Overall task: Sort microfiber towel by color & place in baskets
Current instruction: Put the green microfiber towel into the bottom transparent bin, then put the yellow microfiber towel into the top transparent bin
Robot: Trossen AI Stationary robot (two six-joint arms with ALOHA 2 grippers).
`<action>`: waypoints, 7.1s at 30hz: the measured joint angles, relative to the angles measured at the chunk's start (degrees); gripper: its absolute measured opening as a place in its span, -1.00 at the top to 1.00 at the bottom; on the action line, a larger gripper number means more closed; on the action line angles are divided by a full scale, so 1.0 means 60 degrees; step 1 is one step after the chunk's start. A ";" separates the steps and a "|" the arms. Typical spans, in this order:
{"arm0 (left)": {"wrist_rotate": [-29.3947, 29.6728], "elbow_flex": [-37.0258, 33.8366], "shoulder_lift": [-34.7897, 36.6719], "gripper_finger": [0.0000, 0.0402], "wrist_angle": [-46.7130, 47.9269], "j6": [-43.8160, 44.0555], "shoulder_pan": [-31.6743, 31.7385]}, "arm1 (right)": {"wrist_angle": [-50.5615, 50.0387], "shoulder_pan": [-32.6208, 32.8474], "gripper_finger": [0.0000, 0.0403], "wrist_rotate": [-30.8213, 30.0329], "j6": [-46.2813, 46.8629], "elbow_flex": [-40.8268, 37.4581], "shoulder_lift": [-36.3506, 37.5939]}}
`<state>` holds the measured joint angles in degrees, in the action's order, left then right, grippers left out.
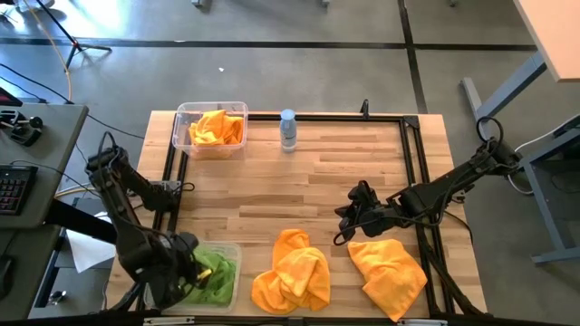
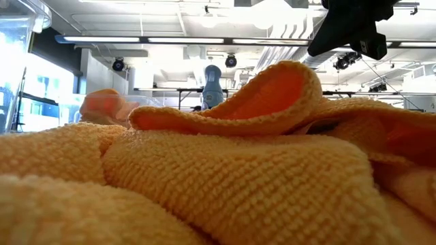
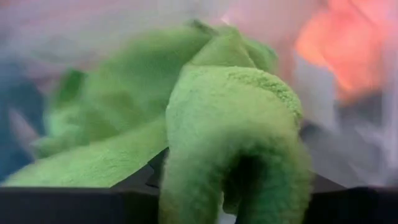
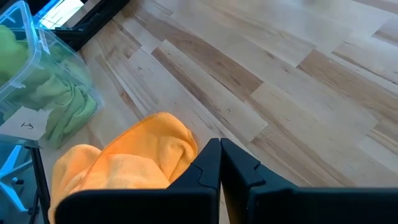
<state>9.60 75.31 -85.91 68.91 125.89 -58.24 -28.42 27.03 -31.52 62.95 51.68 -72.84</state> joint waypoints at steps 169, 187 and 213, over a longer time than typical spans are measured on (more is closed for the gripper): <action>-0.0098 -0.3192 0.2470 -0.18 -0.8386 -1.9887 0.7366 | -0.7847 0.3456 0.41 0.5084 0.3360 0.4371 -0.3559; 0.0081 -0.3192 0.2466 -0.18 -0.9213 -1.9730 0.7369 | -0.4308 0.3441 0.55 0.5514 0.1756 0.1617 -0.3548; 0.0325 -0.3188 0.2466 -0.18 -0.9234 -1.9260 0.7391 | -1.0216 0.3723 1.00 0.1236 0.2309 0.7615 -0.2896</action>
<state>11.55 56.18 -71.11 13.50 10.33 -13.89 -89.72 49.37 -24.10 76.80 97.37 -90.21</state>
